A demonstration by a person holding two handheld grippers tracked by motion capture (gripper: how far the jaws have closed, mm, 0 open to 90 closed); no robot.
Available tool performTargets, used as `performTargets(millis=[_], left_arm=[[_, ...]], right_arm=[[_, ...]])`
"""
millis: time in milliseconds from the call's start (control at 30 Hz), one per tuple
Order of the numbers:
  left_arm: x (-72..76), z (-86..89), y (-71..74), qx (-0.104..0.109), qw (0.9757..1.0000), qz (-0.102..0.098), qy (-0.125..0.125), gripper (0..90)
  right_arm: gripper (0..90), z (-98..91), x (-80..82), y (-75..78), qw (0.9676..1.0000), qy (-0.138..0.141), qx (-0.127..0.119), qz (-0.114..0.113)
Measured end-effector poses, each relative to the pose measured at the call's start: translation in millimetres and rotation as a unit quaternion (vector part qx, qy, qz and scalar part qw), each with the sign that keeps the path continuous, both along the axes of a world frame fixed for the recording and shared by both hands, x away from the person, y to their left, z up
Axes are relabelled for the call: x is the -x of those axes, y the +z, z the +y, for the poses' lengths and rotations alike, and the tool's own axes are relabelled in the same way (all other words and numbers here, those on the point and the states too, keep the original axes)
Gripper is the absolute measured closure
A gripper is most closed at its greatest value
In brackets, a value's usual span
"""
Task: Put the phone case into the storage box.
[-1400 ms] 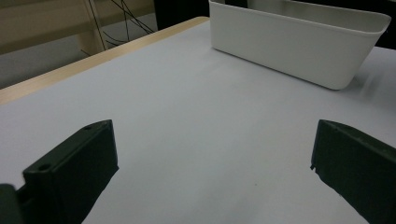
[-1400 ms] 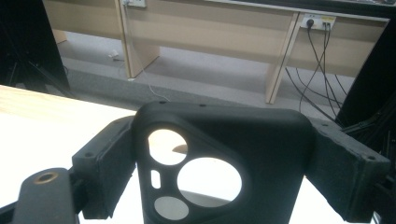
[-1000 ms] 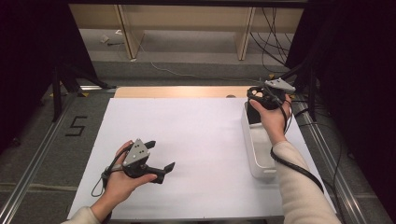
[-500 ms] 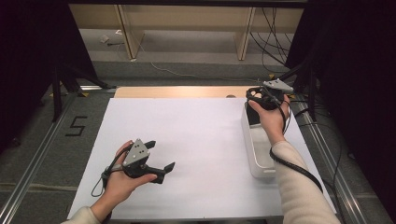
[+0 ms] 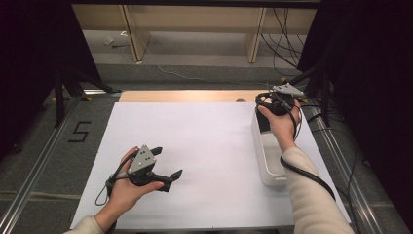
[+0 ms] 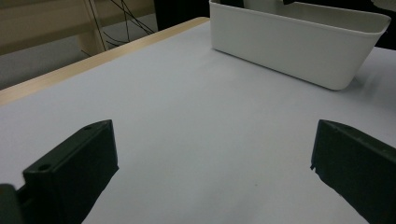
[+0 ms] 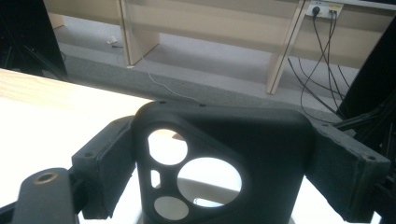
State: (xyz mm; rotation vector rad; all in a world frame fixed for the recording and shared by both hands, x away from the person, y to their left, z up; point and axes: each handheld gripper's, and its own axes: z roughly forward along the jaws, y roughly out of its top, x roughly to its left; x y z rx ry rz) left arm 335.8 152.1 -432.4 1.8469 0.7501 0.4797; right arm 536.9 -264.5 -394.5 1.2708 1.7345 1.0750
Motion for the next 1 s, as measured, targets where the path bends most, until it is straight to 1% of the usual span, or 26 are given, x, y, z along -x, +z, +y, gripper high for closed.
performTargets(millis=[367,700,1000], left_arm=[[0.3,-0.2,0.1,0.001,1.0,0.001,0.001,0.0],[0.2,-0.1,0.1,-0.001,1.0,0.0,0.0,0.0],[0.2,-0.2,0.2,0.0,1.0,-0.001,-0.001,0.0]], right_arm=[[15.9,-1.1,-2.5,-3.8,1.0,-0.001,-0.003,0.007],[15.9,-1.5,-4.2,-4.7,1.0,-0.002,-0.004,0.006],[15.3,-3.4,-8.0,-7.8,0.9999,0.012,-0.006,-0.001]])
